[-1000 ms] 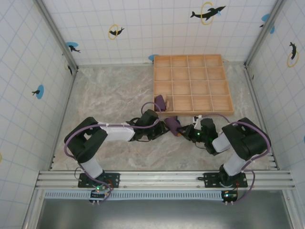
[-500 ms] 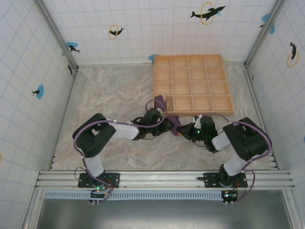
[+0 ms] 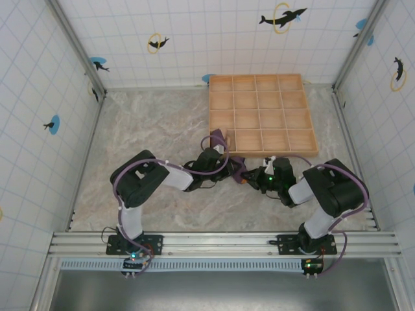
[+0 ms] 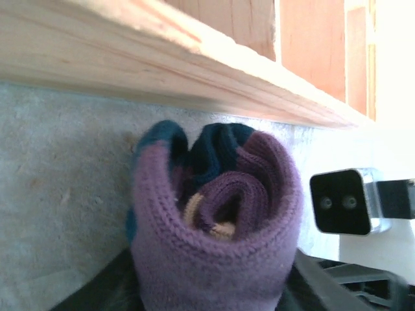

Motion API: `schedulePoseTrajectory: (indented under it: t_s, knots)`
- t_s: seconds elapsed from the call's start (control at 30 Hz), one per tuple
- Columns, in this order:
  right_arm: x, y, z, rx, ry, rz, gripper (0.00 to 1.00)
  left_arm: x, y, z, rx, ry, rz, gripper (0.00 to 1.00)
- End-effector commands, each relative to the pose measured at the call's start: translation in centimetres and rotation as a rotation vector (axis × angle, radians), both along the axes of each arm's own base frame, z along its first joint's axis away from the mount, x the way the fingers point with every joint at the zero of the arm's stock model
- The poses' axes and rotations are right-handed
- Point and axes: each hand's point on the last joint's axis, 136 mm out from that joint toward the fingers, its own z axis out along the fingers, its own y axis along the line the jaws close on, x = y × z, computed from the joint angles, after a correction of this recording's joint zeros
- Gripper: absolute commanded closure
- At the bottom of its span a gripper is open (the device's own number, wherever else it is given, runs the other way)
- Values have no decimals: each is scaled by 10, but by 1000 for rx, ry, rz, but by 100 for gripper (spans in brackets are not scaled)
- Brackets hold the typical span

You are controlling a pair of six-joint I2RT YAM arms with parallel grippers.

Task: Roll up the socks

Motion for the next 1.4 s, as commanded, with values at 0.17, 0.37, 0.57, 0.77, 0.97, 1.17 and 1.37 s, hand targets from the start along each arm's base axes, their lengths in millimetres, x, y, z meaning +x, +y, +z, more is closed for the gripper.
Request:
schedulePoseTrajectory:
  t_s: [0.17,0.37,0.57,0.77,0.97,1.17,1.37]
  knots:
    - [-34,-14,-36,-74,169,7,98,3,5,-16,26,7,-6,87]
    - [-25,-7,-9,-75,34,60,66,-6,3,-5,24,5,-76,100]
    - [-12,-3,29,-140,-131,135,32,-7,7,26,30,-65,-139,100]
    - [-2,-3,77,-208,-332,191,5,-8,4,70,-22,-139,-275,100]
    - [2,2,119,-140,-482,258,0,-9,-5,118,-101,-184,-431,100]
    - [13,-4,157,-48,-585,277,0,-11,-5,161,-168,-239,-553,100]
    - [30,-14,190,69,-625,260,0,-10,-3,186,-187,-284,-619,100]
